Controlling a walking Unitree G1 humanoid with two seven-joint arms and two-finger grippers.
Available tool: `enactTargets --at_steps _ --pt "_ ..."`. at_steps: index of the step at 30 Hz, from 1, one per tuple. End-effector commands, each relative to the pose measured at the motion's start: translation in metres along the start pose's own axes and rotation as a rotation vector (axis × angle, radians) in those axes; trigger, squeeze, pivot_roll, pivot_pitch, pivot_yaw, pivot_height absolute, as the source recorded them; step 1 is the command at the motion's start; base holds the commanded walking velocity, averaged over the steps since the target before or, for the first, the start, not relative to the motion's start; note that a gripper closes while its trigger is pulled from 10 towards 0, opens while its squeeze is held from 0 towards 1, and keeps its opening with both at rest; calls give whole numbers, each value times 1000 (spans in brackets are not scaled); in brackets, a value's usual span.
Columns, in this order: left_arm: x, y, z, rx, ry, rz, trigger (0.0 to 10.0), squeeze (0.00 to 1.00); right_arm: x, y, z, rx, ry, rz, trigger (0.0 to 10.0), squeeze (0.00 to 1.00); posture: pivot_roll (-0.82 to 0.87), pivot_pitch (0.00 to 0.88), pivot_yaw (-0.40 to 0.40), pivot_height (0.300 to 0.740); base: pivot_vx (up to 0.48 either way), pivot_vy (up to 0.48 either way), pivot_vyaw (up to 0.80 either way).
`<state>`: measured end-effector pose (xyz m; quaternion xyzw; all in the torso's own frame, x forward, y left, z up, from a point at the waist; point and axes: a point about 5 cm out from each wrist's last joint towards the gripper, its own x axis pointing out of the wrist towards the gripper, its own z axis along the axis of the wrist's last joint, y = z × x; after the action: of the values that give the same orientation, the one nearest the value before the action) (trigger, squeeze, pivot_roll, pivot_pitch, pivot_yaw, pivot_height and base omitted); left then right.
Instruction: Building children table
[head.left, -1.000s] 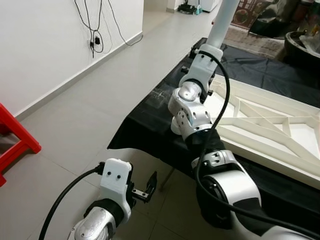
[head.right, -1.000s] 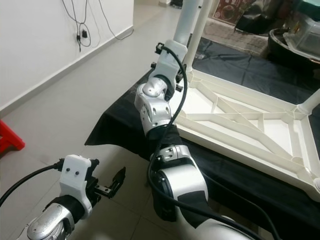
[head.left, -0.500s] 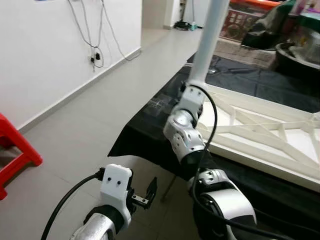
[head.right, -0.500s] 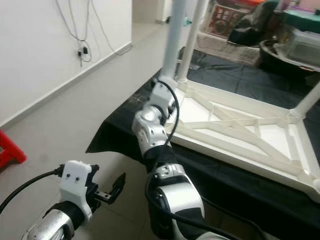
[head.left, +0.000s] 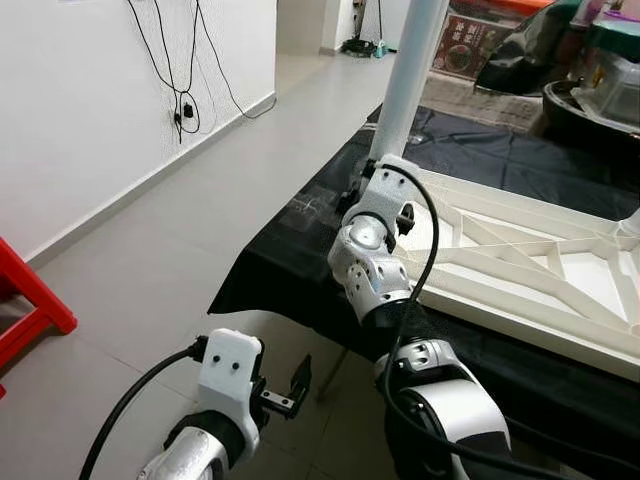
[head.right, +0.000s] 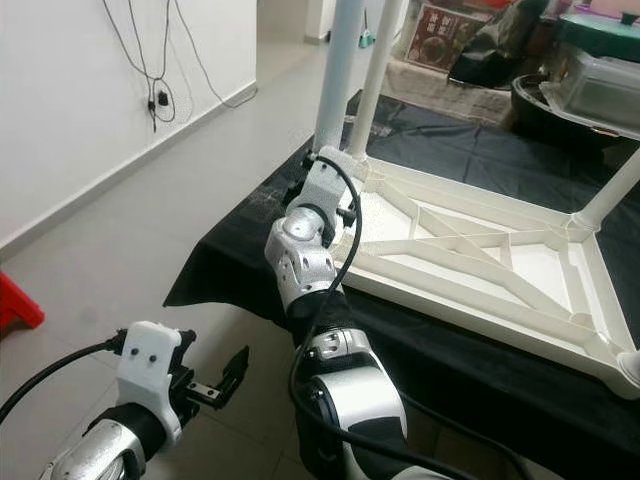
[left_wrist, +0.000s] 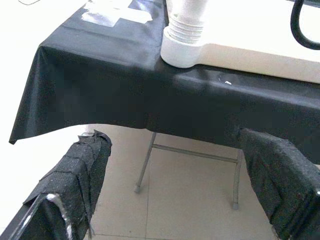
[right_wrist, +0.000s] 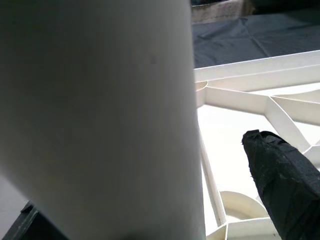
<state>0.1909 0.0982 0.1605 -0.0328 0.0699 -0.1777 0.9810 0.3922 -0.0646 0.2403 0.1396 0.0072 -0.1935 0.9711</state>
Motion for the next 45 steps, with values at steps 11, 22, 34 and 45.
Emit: enactTargets --at_steps 11,22,34,45 --pt "4 4 -3 8 5 5 10000 0 -6 -18 -17 -24 37 66 10000 0 71 88 -85 740 0 0 0" --pt "7 6 -3 11 0 9 10000 0 -15 -20 -13 -29 15 185 10000 0 65 74 -84 740 0 0 0" --pt "9 7 -4 11 -6 15 10000 0 -22 -32 -17 -100 10 296 10000 0 57 71 -82 740 0 0 0" --pt "11 9 -4 12 -11 15 10000 0 -24 -47 -22 -134 43 344 10000 0 54 73 -75 740 0 0 0"
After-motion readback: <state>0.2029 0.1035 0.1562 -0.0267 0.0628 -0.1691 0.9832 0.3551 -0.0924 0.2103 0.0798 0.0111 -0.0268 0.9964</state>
